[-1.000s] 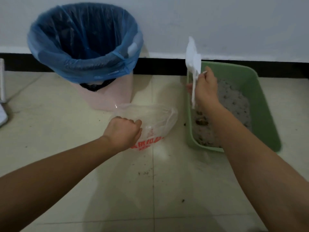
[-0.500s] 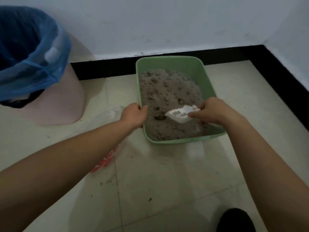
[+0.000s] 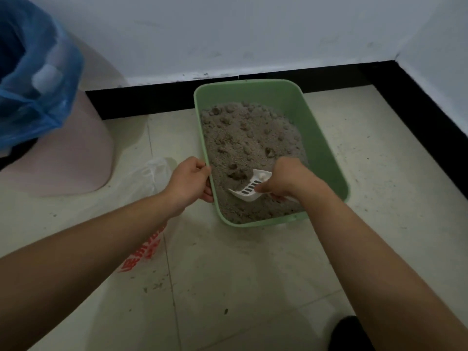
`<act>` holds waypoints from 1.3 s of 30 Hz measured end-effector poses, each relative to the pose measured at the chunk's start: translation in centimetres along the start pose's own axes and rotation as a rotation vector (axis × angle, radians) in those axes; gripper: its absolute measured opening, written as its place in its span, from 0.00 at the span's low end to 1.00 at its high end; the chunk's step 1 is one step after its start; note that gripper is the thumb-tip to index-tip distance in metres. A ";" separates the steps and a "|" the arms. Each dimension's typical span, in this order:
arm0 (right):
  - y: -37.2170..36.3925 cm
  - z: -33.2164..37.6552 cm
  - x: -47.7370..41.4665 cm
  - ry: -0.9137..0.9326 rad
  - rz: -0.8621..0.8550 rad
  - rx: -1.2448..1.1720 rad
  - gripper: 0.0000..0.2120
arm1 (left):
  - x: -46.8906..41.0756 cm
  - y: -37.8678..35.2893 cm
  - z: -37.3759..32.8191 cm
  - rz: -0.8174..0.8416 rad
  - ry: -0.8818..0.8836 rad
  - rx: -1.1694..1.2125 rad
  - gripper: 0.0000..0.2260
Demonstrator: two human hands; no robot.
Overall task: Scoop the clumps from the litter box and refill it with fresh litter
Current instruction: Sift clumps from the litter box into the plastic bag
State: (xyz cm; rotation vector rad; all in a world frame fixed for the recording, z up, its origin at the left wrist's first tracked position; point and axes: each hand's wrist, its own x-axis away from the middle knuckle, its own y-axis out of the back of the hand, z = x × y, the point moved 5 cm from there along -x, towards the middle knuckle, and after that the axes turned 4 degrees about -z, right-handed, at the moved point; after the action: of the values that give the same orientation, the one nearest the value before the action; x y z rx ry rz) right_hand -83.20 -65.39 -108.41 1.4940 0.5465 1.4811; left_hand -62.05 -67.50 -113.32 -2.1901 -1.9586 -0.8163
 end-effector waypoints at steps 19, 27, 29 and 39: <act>-3.2 3.2 -8.1 0.011 -0.337 -0.395 0.23 | 0.4 0.1 0.3 0.121 0.020 0.156 0.07; -3.6 1.7 -6.1 0.187 -0.489 -0.537 0.14 | 0.1 4.5 -2.2 -0.224 -0.444 -0.310 0.10; -3.3 1.6 -5.6 0.201 -0.504 -0.573 0.15 | 0.1 6.7 -3.2 -0.365 -0.567 -0.402 0.08; -3.9 0.5 -3.9 0.182 -0.497 -0.625 0.14 | -0.8 12.6 3.8 -0.087 -0.272 -0.905 0.30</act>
State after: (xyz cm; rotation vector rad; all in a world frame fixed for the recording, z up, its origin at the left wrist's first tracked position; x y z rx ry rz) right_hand -82.30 -66.97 -113.60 0.6800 0.4590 1.2343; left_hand -48.97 -68.81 -113.42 -2.7889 -2.0510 -1.7793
